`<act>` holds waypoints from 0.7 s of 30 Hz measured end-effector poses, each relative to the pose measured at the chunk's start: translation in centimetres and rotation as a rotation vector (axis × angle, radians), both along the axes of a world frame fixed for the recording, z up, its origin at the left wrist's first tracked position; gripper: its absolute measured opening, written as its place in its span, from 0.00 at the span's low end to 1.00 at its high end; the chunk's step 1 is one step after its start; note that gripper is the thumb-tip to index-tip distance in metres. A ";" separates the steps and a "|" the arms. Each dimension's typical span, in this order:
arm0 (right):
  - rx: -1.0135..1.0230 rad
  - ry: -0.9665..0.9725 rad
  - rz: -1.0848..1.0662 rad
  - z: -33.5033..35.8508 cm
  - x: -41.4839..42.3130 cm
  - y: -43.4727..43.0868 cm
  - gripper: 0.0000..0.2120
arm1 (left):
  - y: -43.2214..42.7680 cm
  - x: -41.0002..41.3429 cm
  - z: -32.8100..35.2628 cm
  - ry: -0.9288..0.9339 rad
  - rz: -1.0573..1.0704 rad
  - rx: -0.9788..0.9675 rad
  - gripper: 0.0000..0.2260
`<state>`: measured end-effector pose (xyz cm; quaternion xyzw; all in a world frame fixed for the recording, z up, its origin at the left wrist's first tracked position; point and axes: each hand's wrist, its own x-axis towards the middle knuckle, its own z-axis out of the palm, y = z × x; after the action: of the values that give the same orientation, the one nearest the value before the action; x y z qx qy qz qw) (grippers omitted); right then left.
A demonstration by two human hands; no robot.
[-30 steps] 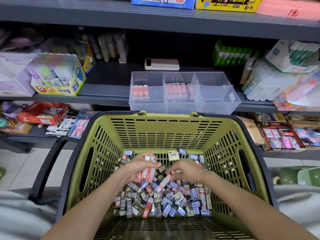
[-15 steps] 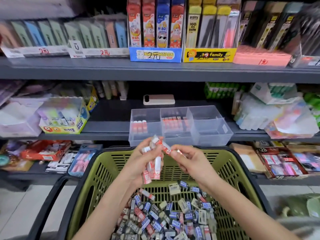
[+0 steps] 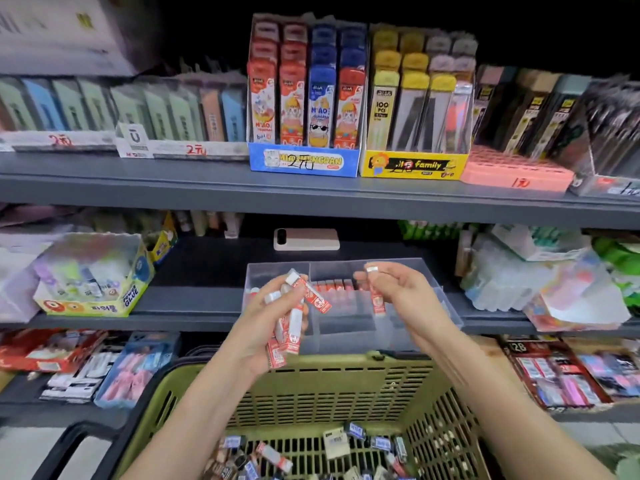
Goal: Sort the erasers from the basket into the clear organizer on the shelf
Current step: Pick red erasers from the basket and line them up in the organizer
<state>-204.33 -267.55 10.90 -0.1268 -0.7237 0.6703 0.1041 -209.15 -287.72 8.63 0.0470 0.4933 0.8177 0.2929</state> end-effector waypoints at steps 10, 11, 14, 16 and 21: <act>0.485 -0.093 -0.213 -1.9 -7.2 3.4 0.07 | 0.8 -4.9 0.4 0.075 -0.003 -0.112 0.16; 0.526 -0.115 -0.228 -1.9 -7.6 3.5 0.07 | 1.0 -5.1 0.3 0.078 -0.006 -0.126 0.16; 0.680 -0.177 -0.176 -1.9 -8.7 3.7 0.09 | 1.4 -5.5 -0.2 0.073 -0.025 -0.147 0.13; 0.844 -0.225 -0.107 -2.0 -9.2 3.6 0.09 | 1.4 -5.7 -0.5 0.063 -0.027 -0.159 0.17; 1.122 -0.351 -0.016 -2.5 -10.6 2.9 0.07 | 1.3 -5.8 -1.5 0.014 -0.005 -0.129 0.20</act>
<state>-214.91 -264.63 8.39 -0.1669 -0.9733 0.1530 0.0388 -215.00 -286.39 7.17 0.0351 0.5471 0.7829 0.2940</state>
